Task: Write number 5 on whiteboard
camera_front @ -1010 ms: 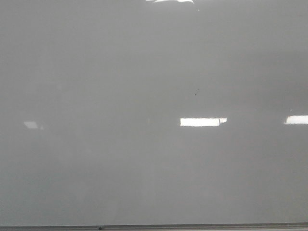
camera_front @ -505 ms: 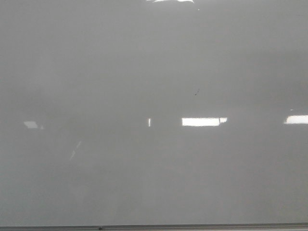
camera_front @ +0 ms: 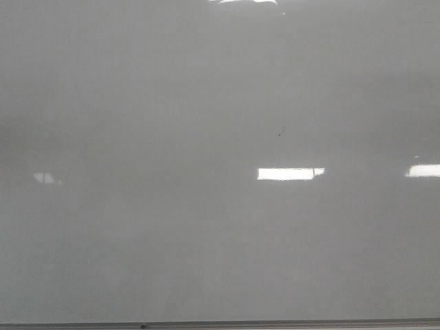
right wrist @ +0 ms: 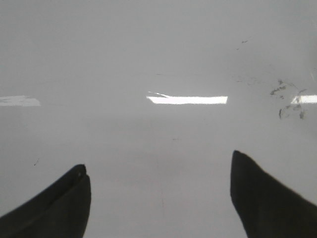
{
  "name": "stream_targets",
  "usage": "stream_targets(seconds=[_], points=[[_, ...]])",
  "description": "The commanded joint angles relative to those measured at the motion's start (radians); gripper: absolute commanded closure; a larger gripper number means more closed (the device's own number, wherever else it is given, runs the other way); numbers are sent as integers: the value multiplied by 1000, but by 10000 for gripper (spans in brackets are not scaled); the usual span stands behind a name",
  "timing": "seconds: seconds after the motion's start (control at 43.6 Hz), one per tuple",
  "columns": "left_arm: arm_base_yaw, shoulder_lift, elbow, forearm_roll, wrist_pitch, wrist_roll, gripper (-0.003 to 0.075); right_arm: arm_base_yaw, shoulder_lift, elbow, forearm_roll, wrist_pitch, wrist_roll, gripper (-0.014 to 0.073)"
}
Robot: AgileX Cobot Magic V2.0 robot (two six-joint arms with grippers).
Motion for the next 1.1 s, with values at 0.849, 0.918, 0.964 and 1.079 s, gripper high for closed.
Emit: stream_targets(seconds=[0.849, 0.918, 0.964, 1.079], points=[[-2, -12, -40, 26, -87, -11, 741, -7, 19, -34, -5, -90, -4, -4], [-22, -37, -62, 42, -1, -11, 741, -7, 19, -34, -5, -90, -4, -4], [-45, -56, -83, 45, 94, -8, 741, -7, 19, -34, -5, -90, -4, -4], [-127, -87, -160, 46, 341, 66, 741, -7, 19, -34, -5, -89, -4, -4]])
